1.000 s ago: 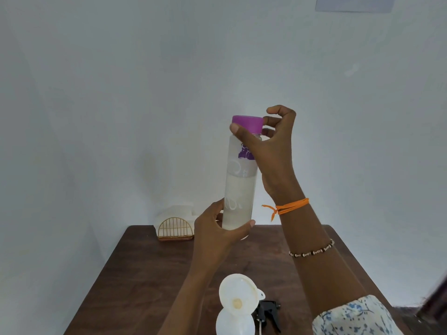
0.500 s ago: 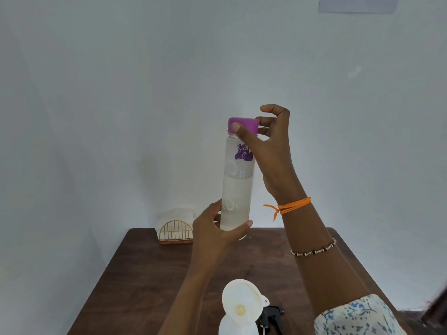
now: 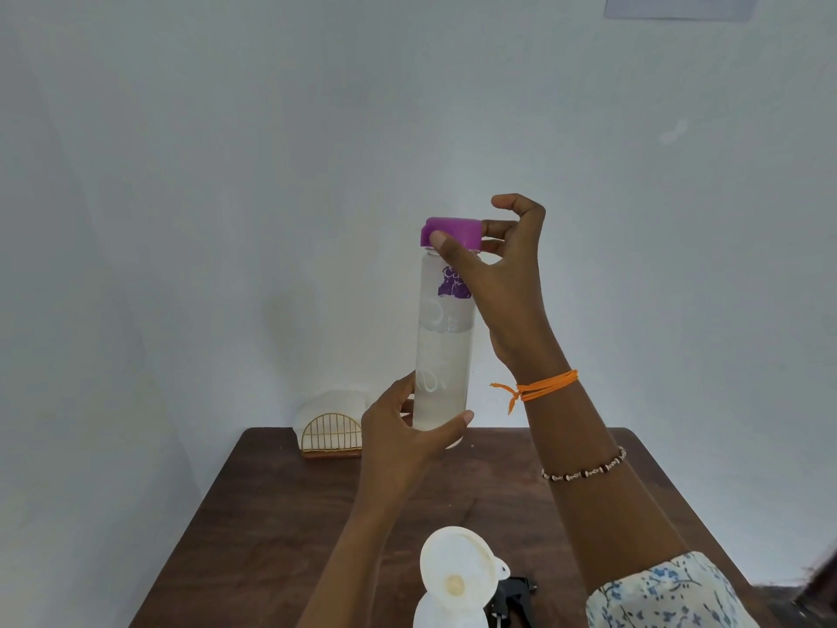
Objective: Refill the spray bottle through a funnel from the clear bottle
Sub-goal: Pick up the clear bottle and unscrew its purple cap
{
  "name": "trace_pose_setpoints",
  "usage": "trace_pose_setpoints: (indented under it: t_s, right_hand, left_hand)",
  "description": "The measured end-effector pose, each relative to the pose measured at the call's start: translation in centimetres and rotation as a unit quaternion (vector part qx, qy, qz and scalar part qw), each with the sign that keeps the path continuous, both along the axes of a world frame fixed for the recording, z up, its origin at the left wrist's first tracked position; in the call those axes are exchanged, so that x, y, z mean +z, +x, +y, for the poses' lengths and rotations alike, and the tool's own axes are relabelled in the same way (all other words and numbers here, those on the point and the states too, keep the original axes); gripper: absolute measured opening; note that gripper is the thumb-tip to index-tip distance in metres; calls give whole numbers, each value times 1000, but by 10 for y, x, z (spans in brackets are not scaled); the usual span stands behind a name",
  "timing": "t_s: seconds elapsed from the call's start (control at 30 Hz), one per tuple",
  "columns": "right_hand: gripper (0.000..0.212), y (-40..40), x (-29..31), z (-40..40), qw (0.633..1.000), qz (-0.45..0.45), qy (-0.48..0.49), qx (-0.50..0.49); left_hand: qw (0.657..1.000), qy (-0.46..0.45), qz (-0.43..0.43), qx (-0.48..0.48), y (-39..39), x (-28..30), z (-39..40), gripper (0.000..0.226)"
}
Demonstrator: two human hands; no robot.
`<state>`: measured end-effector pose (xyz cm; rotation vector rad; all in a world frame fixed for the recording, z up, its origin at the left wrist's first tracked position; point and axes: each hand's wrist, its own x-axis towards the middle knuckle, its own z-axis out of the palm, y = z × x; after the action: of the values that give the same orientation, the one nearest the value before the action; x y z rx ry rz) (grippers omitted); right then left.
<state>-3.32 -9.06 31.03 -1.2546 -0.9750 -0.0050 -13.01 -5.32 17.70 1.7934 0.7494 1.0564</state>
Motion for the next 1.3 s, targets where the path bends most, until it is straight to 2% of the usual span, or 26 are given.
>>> trace_pose_setpoints:
  t_s: [0.13, 0.2, 0.3, 0.4, 0.6, 0.8, 0.9, 1.03, 1.2, 1.3]
  right_hand:
    - [34, 4, 2, -5, 997, 32, 4, 69]
    - [33, 2, 4, -5, 996, 38, 10, 76]
    - [48, -3, 5, 0, 999, 16, 16, 31]
    - [55, -3, 4, 3, 1000, -10, -2, -7]
    - [30, 5, 8, -5, 998, 25, 24, 49]
    - [60, 2, 6, 4, 1000, -1, 10, 0]
    - [57, 6, 7, 2, 1000, -4, 19, 10]
    - [46, 7, 10, -2, 996, 41, 36, 72]
    - [61, 6, 10, 2, 1000, -9, 18, -23]
    - [57, 10, 9, 0, 999, -10, 26, -24]
  left_hand:
    - [1000, -6, 1, 2, 1, 1, 0, 56]
    - [1000, -4, -1, 3, 2, 1, 1, 55]
    - [1000, -3, -1, 6, 4, 3, 1, 56]
    - [1000, 2, 1, 5, 5, 4, 2, 56]
    - [1000, 2, -8, 4, 7, 3, 3, 56]
    - [1000, 9, -6, -1, 11, 4, 2, 58]
    - [1000, 8, -5, -2, 12, 5, 1, 56]
    - [1000, 10, -7, -2, 12, 4, 0, 56]
    - [1000, 10, -16, -5, 13, 3, -3, 57]
    - [1000, 12, -18, -4, 14, 2, -4, 57]
